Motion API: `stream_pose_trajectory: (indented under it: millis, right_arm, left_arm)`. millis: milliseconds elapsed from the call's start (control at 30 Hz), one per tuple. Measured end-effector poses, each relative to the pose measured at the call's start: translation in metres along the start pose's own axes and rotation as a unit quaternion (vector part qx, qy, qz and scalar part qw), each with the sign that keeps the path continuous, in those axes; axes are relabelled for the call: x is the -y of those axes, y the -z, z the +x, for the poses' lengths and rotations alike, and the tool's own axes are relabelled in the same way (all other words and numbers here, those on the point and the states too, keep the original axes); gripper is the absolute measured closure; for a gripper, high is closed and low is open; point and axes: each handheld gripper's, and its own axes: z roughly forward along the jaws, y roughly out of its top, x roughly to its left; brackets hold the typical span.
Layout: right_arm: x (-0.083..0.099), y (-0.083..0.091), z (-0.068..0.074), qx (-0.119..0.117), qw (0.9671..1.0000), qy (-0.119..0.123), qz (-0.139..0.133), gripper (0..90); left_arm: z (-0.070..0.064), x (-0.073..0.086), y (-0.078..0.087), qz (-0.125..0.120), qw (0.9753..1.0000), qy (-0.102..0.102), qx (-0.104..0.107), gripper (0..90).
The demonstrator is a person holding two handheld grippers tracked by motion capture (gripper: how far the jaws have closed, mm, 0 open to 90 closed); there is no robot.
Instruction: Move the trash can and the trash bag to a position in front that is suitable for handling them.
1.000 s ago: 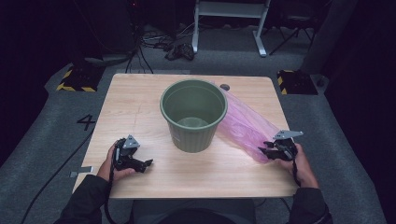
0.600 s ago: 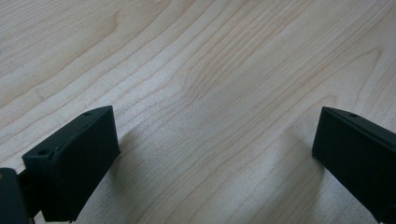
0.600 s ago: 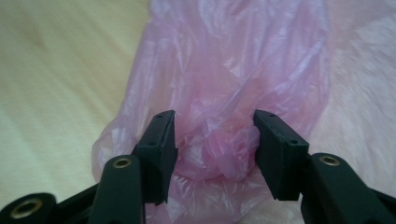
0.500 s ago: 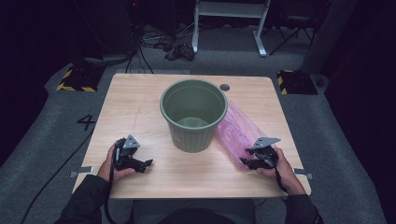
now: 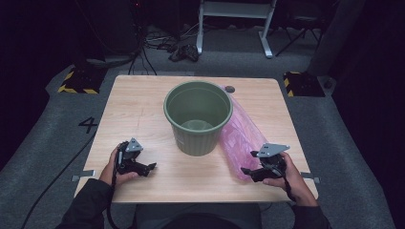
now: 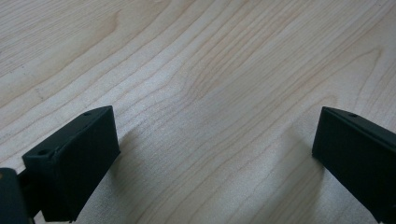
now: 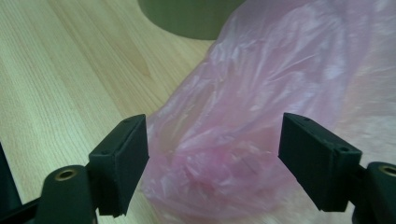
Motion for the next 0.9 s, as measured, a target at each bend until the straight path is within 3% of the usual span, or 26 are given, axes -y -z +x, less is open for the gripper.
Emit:
stream_pose_trajectory:
  millis: [200,300,333,467,567,667,900]
  right_arm:
    - [0.008,0.021,-0.012,0.032,0.9994,-0.005,-0.010,24.6]
    - [0.013,0.030,-0.018,0.061,0.9980,-0.004,-0.017,27.0]
    - [0.019,0.033,-0.027,0.088,0.9960,-0.010,-0.011,29.6]
    - [0.036,0.026,-0.048,0.117,0.9918,-0.048,0.017,36.1]
    - [0.047,0.015,-0.059,0.101,0.9920,-0.070,0.030,45.0]
    - [0.054,0.001,-0.063,0.070,0.9936,-0.071,0.054,50.0]
    - [0.048,-0.013,-0.050,0.029,0.9975,-0.045,0.046,50.5]
  left_arm:
    - [0.000,0.000,0.000,0.000,1.0000,0.000,0.000,0.3]
    - [0.000,0.000,0.000,0.000,1.0000,0.000,0.000,0.3]
    - [0.000,0.000,0.000,0.000,1.0000,0.000,0.000,0.3]
    - [0.000,0.000,0.000,0.000,1.0000,0.000,0.000,0.3]
    - [0.000,0.000,0.000,0.000,1.0000,0.000,0.000,0.3]
    - [0.000,0.000,0.000,0.000,1.0000,0.000,0.000,0.3]
    - [0.000,0.000,0.000,0.000,1.0000,0.000,0.000,0.3]
